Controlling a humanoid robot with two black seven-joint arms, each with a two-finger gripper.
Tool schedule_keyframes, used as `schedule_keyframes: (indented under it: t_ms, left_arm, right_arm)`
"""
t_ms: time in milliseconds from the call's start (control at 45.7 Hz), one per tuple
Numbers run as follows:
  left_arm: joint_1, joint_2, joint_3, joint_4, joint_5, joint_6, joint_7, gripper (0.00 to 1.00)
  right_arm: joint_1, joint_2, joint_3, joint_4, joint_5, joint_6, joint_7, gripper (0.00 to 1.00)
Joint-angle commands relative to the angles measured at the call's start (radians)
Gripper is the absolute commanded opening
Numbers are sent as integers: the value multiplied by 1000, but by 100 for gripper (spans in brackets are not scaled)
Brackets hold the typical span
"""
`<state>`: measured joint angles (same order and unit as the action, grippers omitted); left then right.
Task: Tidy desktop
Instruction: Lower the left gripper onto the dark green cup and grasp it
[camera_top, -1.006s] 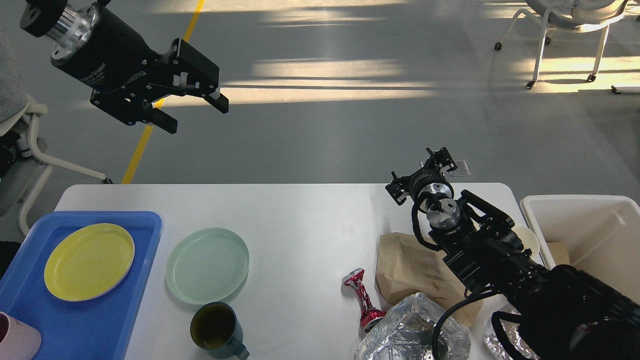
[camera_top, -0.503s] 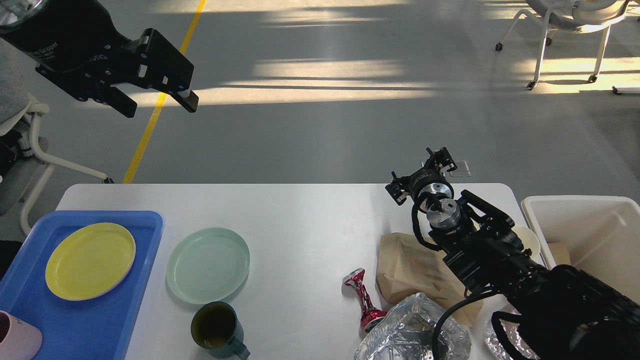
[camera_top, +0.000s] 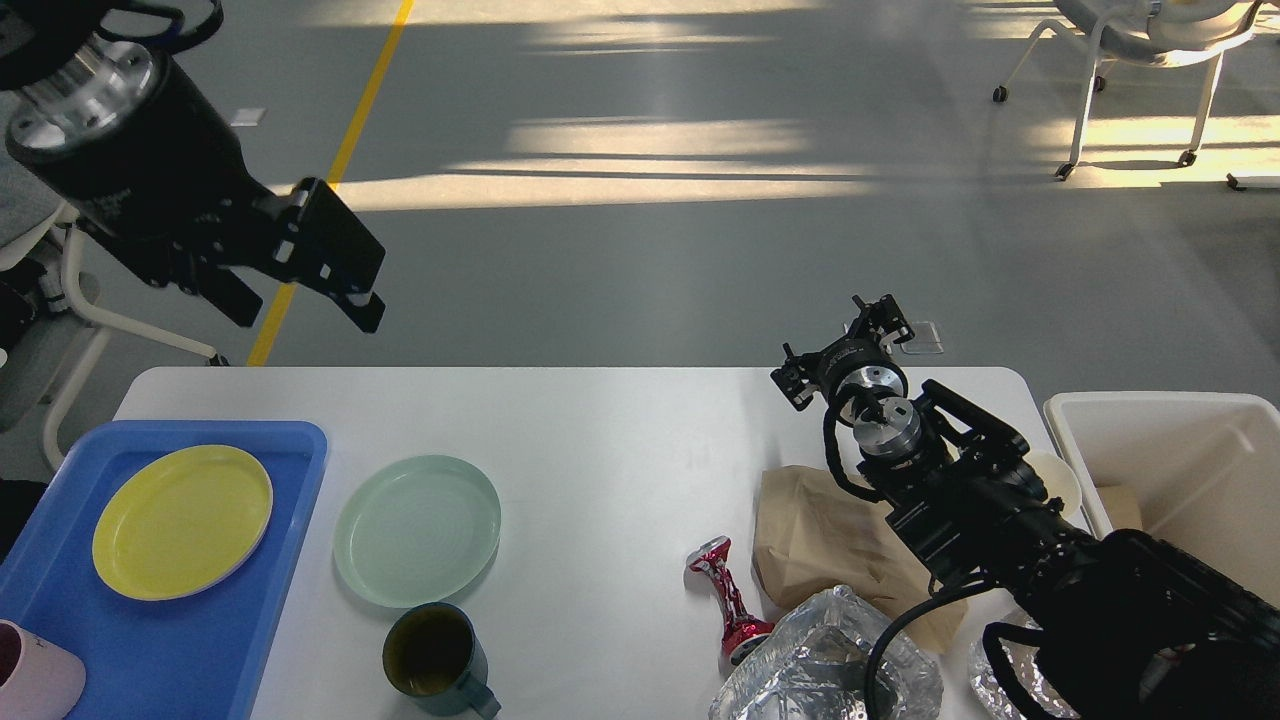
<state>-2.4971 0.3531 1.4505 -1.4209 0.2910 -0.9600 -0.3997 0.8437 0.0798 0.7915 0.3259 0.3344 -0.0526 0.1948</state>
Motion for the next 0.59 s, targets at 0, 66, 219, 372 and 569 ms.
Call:
schedule_keyframes:
  t_ms: [0, 66, 219, 372, 569]
  left_arm:
    - [164, 9, -4, 0, 0, 0, 2, 97]
    - [245, 9, -7, 0, 4, 0, 2, 97]
    - [424, 6, -74, -1, 8, 0, 31, 97]
    - [587, 6, -119, 0, 8, 174, 134, 97]
    - [711, -5, -134, 2, 7, 366, 144, 97]
  right_arm:
    - [0, 0, 0, -1, 0, -1, 0, 100]
    - [0, 0, 0, -1, 0, 0, 0, 100]
    - [0, 0, 0, 1, 0, 0, 0, 100]
    - [0, 0, 0, 1, 0, 0, 0, 100]
    - [0, 0, 0, 1, 0, -1, 0, 100]
